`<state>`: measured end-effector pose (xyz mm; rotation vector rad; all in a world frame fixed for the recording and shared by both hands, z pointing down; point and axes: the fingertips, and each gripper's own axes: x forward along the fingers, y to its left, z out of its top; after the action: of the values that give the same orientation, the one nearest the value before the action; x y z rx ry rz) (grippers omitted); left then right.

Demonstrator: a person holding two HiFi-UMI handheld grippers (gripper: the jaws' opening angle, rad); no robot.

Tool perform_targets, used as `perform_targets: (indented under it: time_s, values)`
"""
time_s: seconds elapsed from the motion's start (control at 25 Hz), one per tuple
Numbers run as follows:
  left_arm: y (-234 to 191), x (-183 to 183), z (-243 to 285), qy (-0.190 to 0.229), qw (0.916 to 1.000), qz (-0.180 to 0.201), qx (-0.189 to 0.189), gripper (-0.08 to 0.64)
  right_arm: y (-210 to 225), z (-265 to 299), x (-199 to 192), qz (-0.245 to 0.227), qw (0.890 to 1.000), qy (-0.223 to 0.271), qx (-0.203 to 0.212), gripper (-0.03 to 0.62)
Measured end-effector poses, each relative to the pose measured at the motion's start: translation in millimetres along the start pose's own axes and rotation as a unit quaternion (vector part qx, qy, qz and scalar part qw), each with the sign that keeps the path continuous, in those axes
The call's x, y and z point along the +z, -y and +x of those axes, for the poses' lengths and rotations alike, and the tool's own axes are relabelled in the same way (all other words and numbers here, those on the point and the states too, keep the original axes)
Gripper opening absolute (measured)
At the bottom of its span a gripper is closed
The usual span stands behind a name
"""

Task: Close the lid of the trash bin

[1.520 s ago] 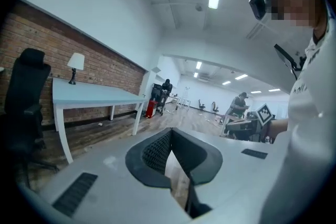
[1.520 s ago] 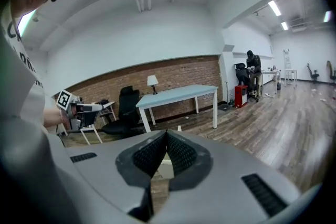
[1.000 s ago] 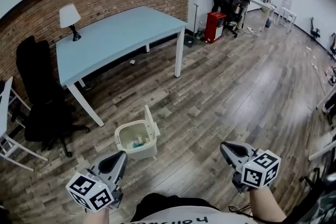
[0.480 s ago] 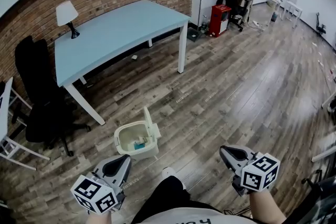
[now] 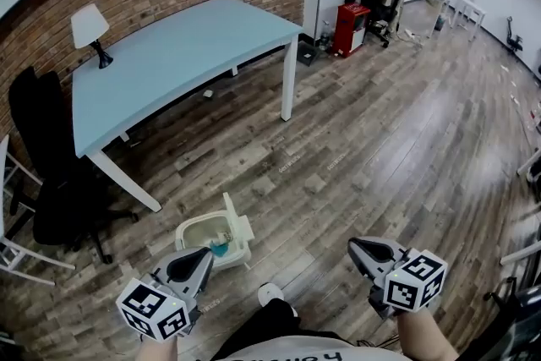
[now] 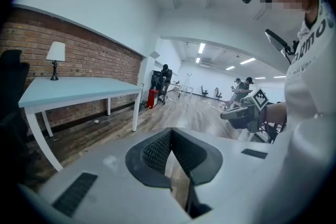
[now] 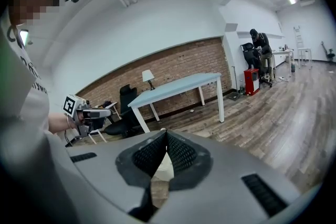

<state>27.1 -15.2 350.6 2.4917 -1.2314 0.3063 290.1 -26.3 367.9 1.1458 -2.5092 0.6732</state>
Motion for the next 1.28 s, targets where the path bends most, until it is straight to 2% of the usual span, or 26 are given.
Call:
perform_targets:
  time_s: [0.12,0.24,0.36,0.52,0.6,0.76,0.96,1.12,1.2,1.28]
  values:
    - [-21.1,8.6,20.9,-0.006,0.9999,0.013,0.003,0.006,14.9,27.6,11.4,0.002,1.0,-0.006,0.003,0.008]
    - [-37.8,20.6,40.1,-0.012,0.9999,0.0,-0.004,0.006,22.6,54.1,35.7,-0.001,1.0,-0.011,0.012,0.008]
    - [-48.3,24.7,58.6,-0.033,0.9992,-0.003,-0.021,0.006,22.9,73.5,61.1,-0.023,0.999,-0.021,0.024,0.008]
    - [-62.2,24.5,84.7,-0.058,0.9969,0.034,-0.041,0.006,33.0,89.6,77.2,-0.038,0.999,-0.028,0.021,0.008]
    - [-69.9,18.9,96.4,-0.079,0.9947,0.056,-0.035,0.006,41.0,93.5,76.3,-0.033,0.998,-0.041,0.019,0.008]
    - [-90.0,-4.4,119.6,-0.147,0.9853,0.087,0.012,0.006,63.7,104.5,76.7,-0.023,0.997,-0.065,0.018,0.008]
    - [-98.8,-35.2,165.3,-0.174,0.9789,0.107,-0.008,0.006,80.4,149.8,81.1,-0.03,0.994,-0.094,0.052,0.008]
    - [-97.4,-64.7,203.1,-0.216,0.9638,0.155,-0.023,0.006,91.5,190.1,89.4,-0.039,0.989,-0.116,0.081,0.008]
    - [-99.8,-85.6,218.2,-0.258,0.9475,0.186,-0.033,0.006,99.7,204.1,93.9,-0.042,0.987,-0.126,0.091,0.008]
    - [-109.9,-107.6,228.1,-0.305,0.9311,0.199,-0.029,0.006,111.6,214.5,97.0,-0.042,0.985,-0.137,0.097,0.009]
